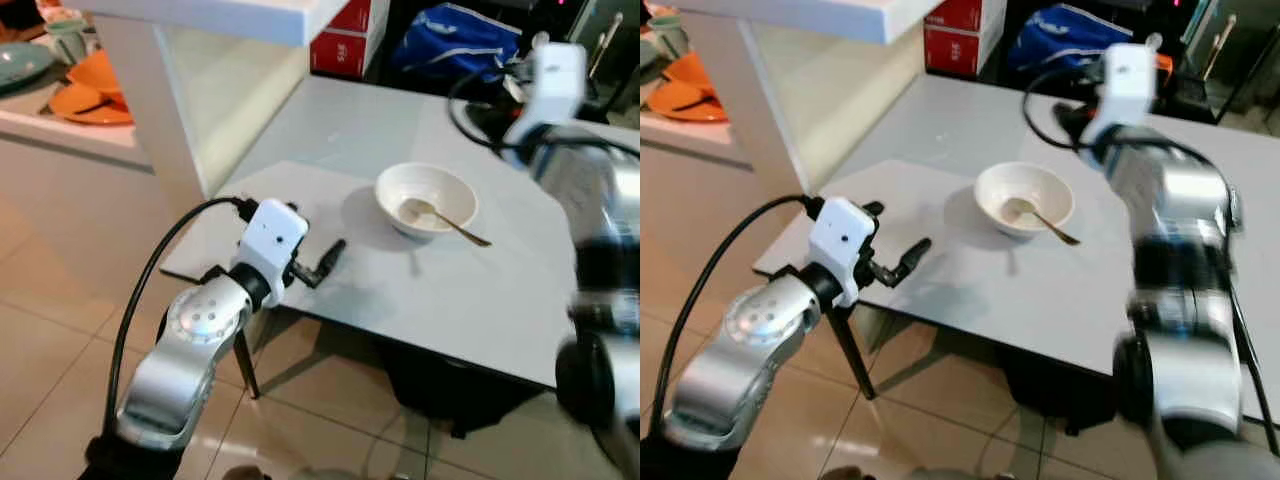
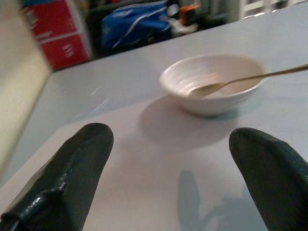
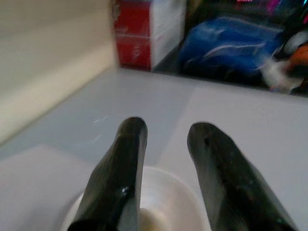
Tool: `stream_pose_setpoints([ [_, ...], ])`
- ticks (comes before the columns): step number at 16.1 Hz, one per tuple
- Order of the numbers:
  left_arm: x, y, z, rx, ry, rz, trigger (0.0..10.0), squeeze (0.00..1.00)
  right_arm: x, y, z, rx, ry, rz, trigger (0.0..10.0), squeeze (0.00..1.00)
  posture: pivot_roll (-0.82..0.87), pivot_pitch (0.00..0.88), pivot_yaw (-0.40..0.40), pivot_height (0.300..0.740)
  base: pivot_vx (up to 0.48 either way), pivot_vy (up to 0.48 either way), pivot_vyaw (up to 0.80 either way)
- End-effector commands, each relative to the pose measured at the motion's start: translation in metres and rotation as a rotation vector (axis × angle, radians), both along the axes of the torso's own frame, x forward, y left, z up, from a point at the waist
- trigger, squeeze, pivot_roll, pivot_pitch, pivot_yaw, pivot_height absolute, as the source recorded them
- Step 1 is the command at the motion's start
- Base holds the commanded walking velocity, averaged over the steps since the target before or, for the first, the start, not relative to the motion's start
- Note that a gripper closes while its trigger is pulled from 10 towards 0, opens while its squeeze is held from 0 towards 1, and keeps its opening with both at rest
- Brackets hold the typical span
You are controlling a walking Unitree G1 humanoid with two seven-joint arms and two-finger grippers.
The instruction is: Setting the table
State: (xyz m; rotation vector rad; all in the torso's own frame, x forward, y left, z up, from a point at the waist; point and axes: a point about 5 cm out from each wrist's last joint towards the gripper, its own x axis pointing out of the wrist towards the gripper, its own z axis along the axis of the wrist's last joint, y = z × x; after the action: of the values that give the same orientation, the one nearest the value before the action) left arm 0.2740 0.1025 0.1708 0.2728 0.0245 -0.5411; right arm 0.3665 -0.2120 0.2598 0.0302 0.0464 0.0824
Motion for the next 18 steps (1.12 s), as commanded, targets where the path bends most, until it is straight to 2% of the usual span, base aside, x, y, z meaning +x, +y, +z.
stream_pose_setpoints([
  [1, 0.009, 0.005, 0.002, 0.029, -0.037, 0.062, 10.0, 0.0, -0.013, -0.005, 0.006, -0.03, -0.097, -0.048, 10.0, 0.0, 0.05, 0.0, -0.009, 0.74, 0.0, 0.0, 0.0],
  [2, 0.013, 0.006, 0.005, 0.019, -0.053, 0.061, 10.0, 0.0, -0.03, -0.006, 0.001, -0.022, -0.145, -0.075, 10.0, 0.0, 0.04, 0.0, -0.002, 0.74, 0.0, 0.0, 0.0],
  [4, 0.021, 0.009, 0.011, -0.04, -0.064, 0.115, 10.0, 0.0, -0.072, 0.007, -0.022, -0.07, -0.214, -0.049, 10.0, 0.0, 0.02, 0.0, 0.017, 0.74, 0.0, 0.0, 0.0],
  [5, 0.023, 0.009, 0.013, -0.046, -0.08, 0.125, 10.0, 0.0, -0.081, 0.012, -0.03, -0.043, -0.219, -0.047, 10.0, 0.0, 0.01, 0.0, 0.022, 0.74, 0.0, 0.0, 0.0],
  [6, 0.026, 0.007, 0.016, -0.067, -0.111, 0.14, 10.0, 0.0, -0.097, 0.019, -0.05, -0.023, -0.205, -0.072, 10.0, 0.0, 0.01, 0.0, 0.022, 0.74, 0.0, 0.0, 0.0],
  [7, 0.027, 0.006, 0.018, -0.07, -0.133, 0.138, 10.0, 0.0, -0.103, 0.021, -0.059, -0.025, -0.197, -0.082, 10.0, 0.0, 0.01, 0.0, 0.023, 0.74, 0.0, 0.0, 0.0],
  [8, 0.029, 0.004, 0.02, -0.081, -0.149, 0.14, 10.0, 0.0, -0.109, 0.023, -0.07, 0.052, -0.163, -0.122, 10.0, 0.0, 0.01, 0.0, 0.024, 0.74, 0.0, 0.0, 0.0],
  [11, 0.03, 0.005, 0.021, -0.057, -0.154, 0.134, 10.0, 0.0, -0.113, 0.032, -0.07, 0.068, -0.177, -0.113, 10.0, 0.0, 0.02, 0.016, 0.023, 0.74, 0.0, 0.0, 0.0],
  [14, 0.035, 0.009, 0.019, -0.043, -0.159, 0.175, 10.0, 0.0, -0.114, 0.033, -0.072, 0.07, -0.17, -0.098, 10.0, 0.0, 0.02, 0.036, 0.009, 0.74, 0.0, 0.0, -0.69],
  [18, 0.037, 0.011, 0.025, -0.076, -0.164, 0.194, 10.0, 0.0, -0.114, 0.036, -0.076, 0.071, -0.143, -0.078, 10.0, 0.0, 0.03, 0.048, 0.005, 0.74, 0.156, 0.0, -0.8],
])
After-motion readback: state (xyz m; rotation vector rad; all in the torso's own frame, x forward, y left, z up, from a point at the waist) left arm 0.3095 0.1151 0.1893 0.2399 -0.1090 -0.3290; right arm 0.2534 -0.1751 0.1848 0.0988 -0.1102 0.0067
